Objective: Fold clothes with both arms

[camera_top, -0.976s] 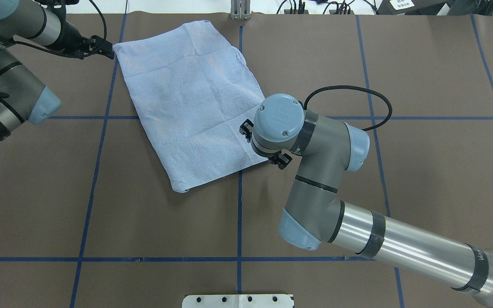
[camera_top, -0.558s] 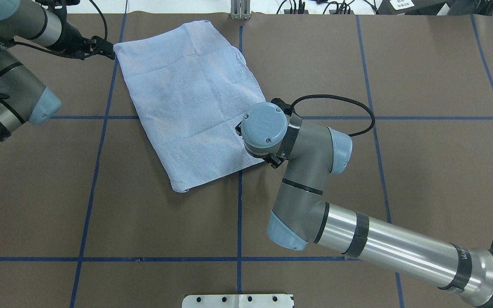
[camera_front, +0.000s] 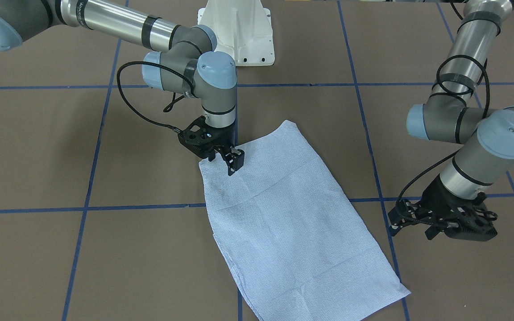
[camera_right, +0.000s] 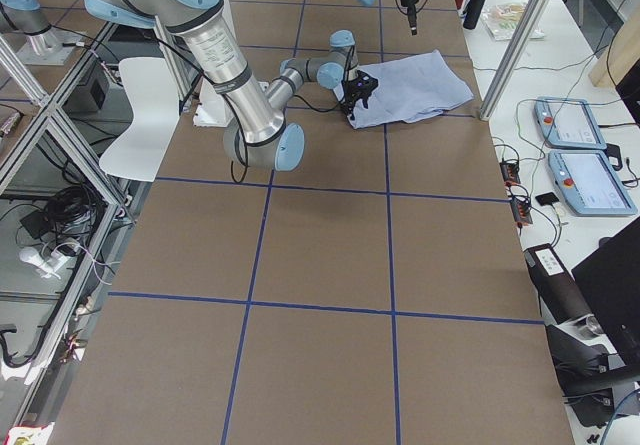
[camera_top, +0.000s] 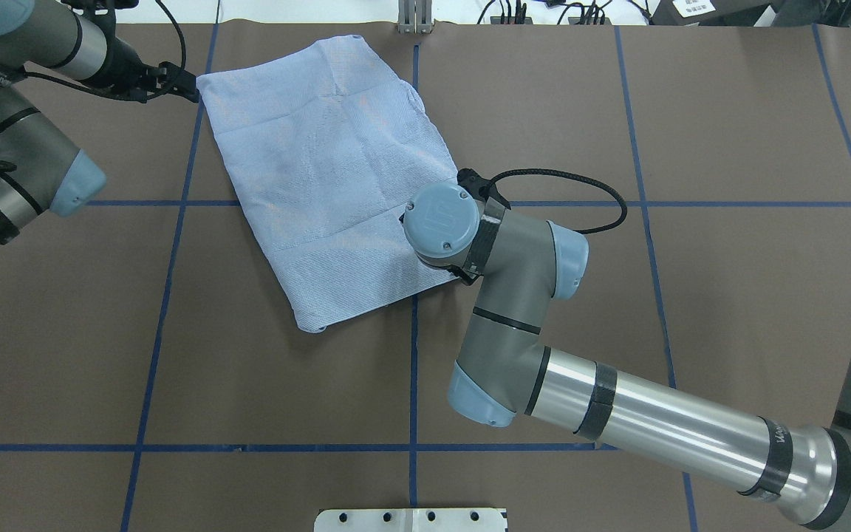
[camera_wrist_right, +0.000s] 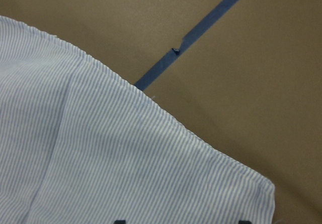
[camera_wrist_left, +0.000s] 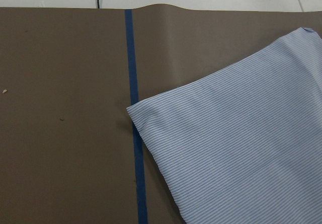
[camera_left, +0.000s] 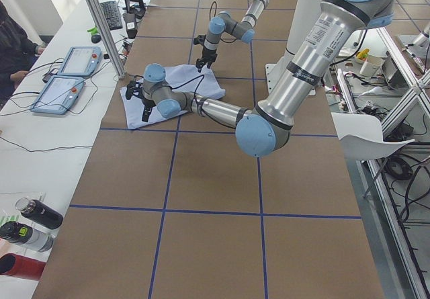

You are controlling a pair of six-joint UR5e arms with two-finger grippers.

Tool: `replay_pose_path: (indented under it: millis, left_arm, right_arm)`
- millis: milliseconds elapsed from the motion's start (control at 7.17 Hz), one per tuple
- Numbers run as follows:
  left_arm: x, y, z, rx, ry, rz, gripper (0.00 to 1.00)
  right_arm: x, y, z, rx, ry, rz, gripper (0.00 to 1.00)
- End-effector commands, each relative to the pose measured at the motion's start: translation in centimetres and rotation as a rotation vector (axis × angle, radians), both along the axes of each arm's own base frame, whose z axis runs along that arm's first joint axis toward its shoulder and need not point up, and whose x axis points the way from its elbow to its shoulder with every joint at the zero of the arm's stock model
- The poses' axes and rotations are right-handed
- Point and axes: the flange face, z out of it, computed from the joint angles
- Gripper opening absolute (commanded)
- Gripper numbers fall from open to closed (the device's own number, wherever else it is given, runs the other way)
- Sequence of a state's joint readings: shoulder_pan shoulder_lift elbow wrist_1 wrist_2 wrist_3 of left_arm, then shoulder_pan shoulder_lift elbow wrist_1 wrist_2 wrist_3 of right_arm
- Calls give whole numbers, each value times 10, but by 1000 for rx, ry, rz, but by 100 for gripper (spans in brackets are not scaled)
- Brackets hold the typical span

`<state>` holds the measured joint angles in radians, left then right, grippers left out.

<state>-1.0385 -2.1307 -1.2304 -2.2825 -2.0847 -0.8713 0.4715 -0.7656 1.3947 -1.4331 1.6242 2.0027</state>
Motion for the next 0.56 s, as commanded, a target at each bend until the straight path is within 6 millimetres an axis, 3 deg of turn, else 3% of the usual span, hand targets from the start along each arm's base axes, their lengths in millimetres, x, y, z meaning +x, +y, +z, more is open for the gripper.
replay_pose_path:
  millis: [0, 279, 418]
  left_arm:
    - [0, 0, -1, 1, 1, 0, 100]
    - [-1, 1, -3, 5, 3, 0, 100]
    - [-1, 1, -2, 5, 3, 0, 100]
  right_arm:
    - [-4, 2, 2, -14, 46, -24, 81]
    - [-3, 2, -1, -12, 72, -33, 81]
    - [-5, 4, -2, -10, 74, -31, 68]
